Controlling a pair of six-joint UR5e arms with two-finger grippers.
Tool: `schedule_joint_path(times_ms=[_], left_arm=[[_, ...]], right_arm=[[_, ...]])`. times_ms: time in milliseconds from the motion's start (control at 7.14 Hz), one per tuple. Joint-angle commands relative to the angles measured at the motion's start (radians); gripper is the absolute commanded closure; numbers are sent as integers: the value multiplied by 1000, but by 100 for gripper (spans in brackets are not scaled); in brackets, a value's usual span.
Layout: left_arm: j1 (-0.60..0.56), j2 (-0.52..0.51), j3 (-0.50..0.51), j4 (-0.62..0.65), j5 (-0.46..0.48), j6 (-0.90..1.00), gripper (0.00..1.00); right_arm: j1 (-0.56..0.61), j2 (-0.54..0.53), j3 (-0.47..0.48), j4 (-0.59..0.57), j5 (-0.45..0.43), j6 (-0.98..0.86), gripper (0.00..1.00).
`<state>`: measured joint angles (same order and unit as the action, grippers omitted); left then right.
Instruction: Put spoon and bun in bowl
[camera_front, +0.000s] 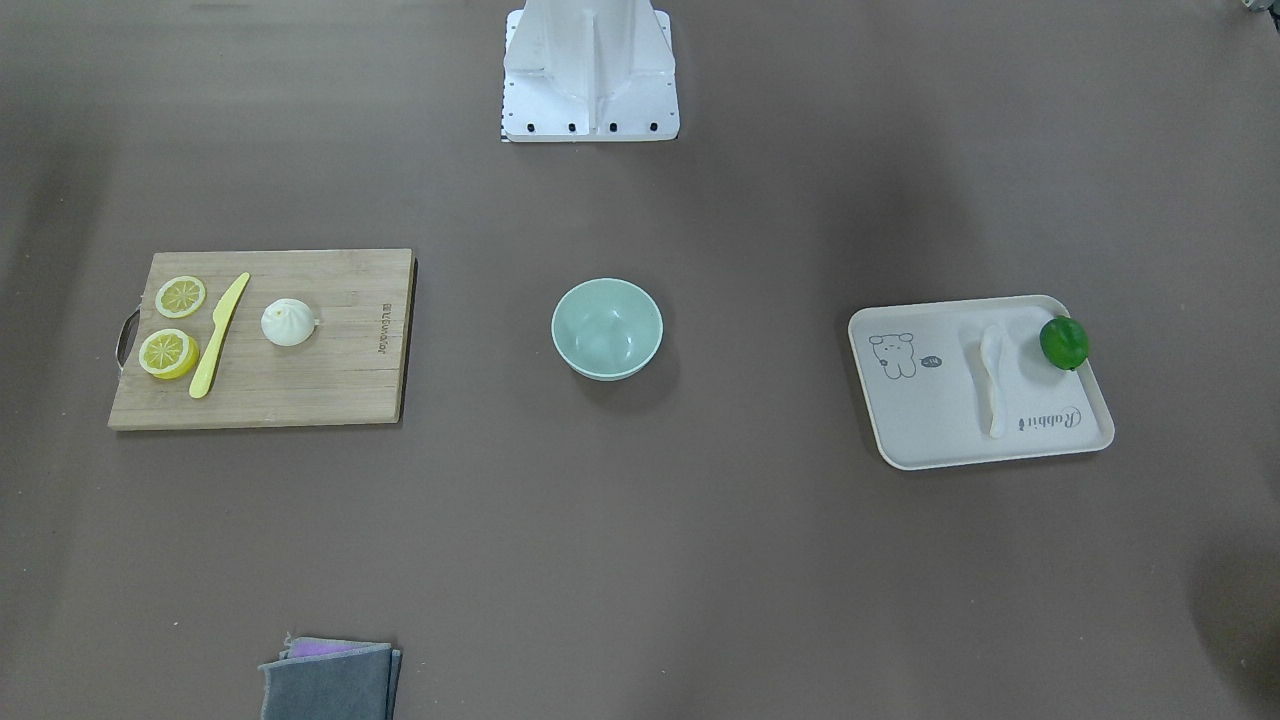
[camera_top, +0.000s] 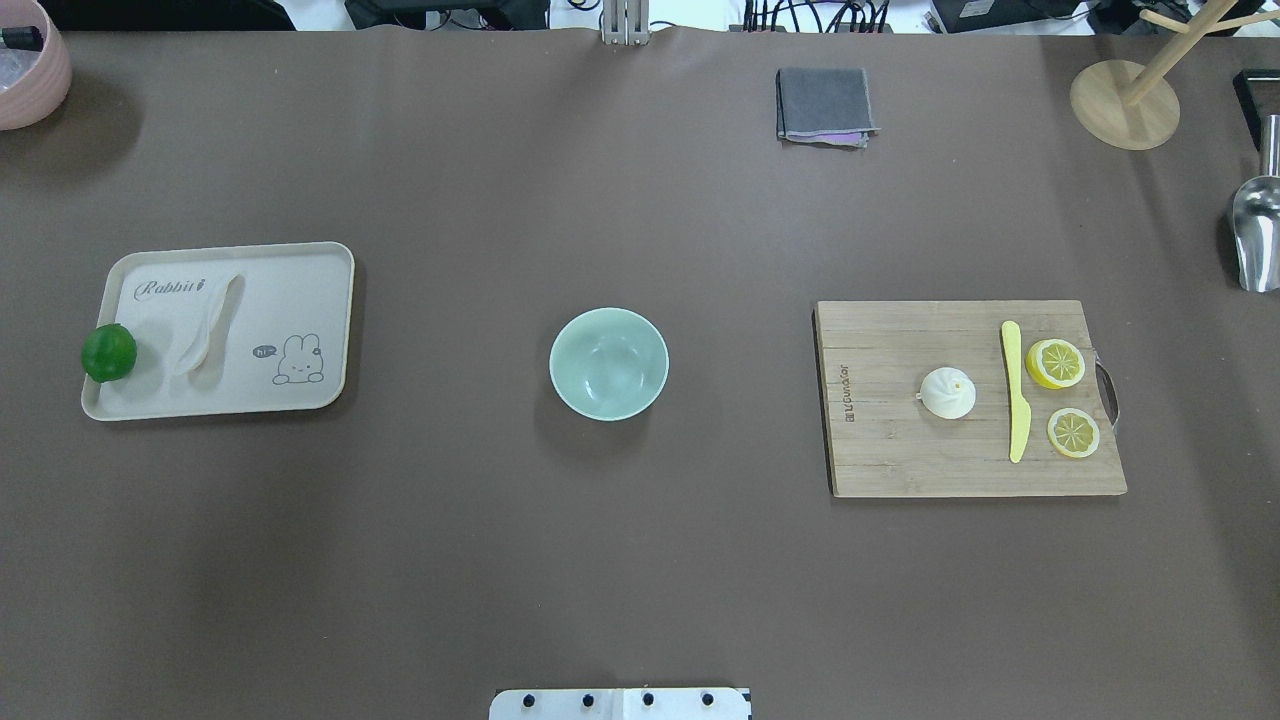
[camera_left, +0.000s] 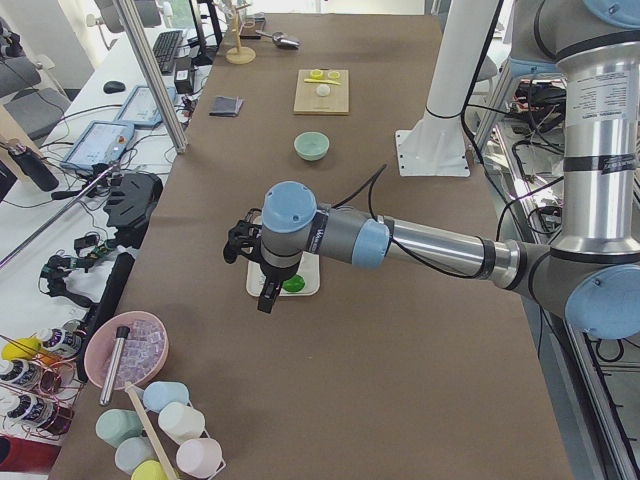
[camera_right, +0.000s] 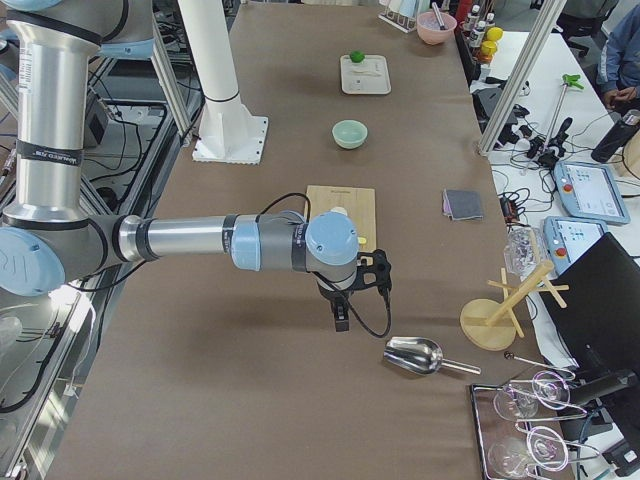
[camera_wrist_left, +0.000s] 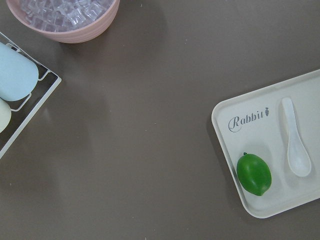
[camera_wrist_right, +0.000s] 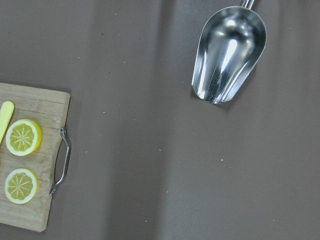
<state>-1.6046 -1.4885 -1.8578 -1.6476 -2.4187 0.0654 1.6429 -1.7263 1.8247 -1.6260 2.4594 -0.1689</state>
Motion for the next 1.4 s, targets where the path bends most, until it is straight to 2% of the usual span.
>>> schedule_joint_path(times_ms=[0, 280, 420, 700, 840, 1120, 1260], left_arm=[[5, 4, -21, -14, 0, -12, 2], [8, -5, -32, -15, -3, -22, 3], [62, -34, -49, -17, 6, -79, 7], [174, -117, -47, -15, 12, -222, 7], [199, -128, -49, -15, 9, -277, 7], [335, -218, -46, -17, 30, -510, 3], [424, -251, -34, -17, 93, -585, 3]], right_arm=[[0, -7, 4, 0, 15, -6, 0], [-3, 3, 28, 2, 19, 20, 0], [-40, 14, 60, 3, 16, 85, 0], [-203, 86, 157, 5, 6, 348, 2], [-291, 132, 194, 44, -29, 534, 3], [-528, 139, 189, 295, -184, 899, 7], [-625, 148, 176, 323, -247, 972, 7]])
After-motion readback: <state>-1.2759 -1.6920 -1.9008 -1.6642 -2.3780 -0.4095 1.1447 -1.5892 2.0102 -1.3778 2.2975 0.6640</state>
